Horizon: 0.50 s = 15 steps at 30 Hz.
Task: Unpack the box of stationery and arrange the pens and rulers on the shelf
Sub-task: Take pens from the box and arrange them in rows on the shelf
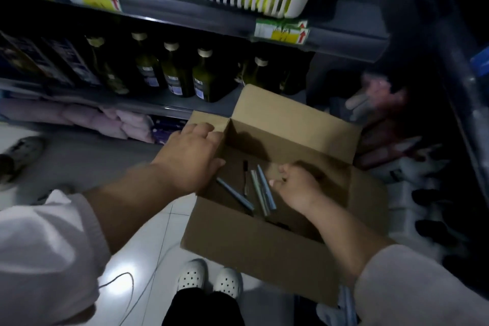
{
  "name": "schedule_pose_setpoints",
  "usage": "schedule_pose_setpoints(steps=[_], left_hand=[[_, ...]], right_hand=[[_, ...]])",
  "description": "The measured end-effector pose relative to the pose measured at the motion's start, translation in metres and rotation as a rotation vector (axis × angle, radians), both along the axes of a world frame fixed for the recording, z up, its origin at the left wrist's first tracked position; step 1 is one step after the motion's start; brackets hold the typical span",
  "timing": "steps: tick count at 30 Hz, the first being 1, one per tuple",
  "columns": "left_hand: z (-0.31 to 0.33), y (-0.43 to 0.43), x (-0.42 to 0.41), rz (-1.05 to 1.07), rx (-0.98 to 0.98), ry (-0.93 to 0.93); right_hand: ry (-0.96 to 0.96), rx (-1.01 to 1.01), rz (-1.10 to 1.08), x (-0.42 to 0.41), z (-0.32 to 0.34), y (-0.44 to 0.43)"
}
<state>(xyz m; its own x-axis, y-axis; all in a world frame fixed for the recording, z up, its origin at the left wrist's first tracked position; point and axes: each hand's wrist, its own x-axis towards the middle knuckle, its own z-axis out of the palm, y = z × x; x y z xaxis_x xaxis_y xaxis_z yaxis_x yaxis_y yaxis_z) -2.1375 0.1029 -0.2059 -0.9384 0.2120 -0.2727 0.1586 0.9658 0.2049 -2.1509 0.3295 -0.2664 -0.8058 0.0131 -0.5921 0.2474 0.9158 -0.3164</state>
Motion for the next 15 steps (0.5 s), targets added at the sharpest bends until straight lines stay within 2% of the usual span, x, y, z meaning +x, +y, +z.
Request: schedule_pose_setpoints(steps=[8, 12, 15], left_hand=[[-0.086, -0.004, -0.031, -0.037, 0.028, 0.022], [-0.107, -0.003, -0.035, -0.028, 0.051, 0.035], [-0.113, -0.001, -0.036, -0.016, 0.083, 0.046]], right_hand=[[-0.158, 0.169, 0.124, -0.031, -0.121, -0.017], [-0.175, 0.207, 0.26, -0.035, -0.148, -0.023], [-0.162, 0.23, 0.34, -0.026, -0.144, -0.007]])
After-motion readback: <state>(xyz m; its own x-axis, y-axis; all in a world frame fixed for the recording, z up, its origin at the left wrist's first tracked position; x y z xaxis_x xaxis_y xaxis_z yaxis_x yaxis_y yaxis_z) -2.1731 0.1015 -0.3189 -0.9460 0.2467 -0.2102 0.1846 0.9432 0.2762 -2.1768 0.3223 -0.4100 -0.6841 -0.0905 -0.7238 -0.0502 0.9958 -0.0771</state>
